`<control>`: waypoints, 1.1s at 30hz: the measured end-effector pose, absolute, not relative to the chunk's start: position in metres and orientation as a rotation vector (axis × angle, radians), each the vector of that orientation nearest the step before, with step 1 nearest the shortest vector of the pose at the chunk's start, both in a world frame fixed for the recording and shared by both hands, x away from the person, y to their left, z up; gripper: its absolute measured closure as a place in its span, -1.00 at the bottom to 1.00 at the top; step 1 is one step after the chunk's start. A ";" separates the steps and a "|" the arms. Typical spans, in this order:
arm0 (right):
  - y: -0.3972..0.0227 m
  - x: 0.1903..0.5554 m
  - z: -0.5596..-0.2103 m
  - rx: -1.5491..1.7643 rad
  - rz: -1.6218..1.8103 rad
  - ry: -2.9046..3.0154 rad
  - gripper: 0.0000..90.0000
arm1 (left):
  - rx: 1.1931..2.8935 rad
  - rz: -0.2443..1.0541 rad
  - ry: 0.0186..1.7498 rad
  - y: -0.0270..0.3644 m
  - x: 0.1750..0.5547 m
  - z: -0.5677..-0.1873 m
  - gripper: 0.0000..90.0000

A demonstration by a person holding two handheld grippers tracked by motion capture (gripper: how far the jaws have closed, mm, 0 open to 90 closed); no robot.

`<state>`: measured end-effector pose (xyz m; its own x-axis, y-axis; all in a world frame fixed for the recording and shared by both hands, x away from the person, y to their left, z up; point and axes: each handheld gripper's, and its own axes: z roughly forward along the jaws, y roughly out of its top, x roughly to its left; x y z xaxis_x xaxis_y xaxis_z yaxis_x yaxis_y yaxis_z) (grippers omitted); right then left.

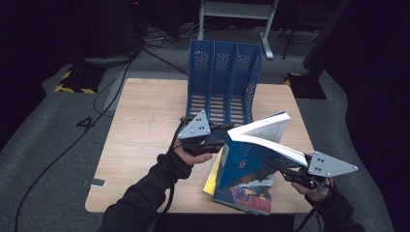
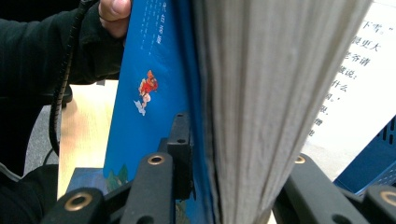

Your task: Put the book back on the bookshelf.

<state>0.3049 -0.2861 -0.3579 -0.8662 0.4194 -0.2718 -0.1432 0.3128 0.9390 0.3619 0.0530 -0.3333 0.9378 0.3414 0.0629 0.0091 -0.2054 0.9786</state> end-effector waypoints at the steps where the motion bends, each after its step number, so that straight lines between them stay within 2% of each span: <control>1: -0.286 0.304 -0.358 0.244 1.583 2.113 0.54 | 1.767 0.315 0.268 0.054 0.361 -0.335 0.28; 6: -0.288 0.303 -0.359 0.236 1.592 2.112 0.58 | 1.826 0.362 0.300 0.062 0.356 -0.346 0.10; 14: -0.288 0.298 -0.359 0.213 1.605 2.116 0.63 | 1.960 0.343 0.353 0.073 0.346 -0.369 -0.18; 18: -0.288 0.299 -0.359 0.218 1.604 2.114 0.63 | 2.000 0.371 0.405 0.076 0.336 -0.379 -0.19; 27: -0.288 0.299 -0.359 0.227 1.608 2.115 0.62 | 2.056 0.174 0.334 0.079 0.325 -0.393 -0.31; 33: -0.288 0.299 -0.359 0.225 1.611 2.116 0.60 | 2.018 0.085 0.278 0.053 0.326 -0.399 -0.25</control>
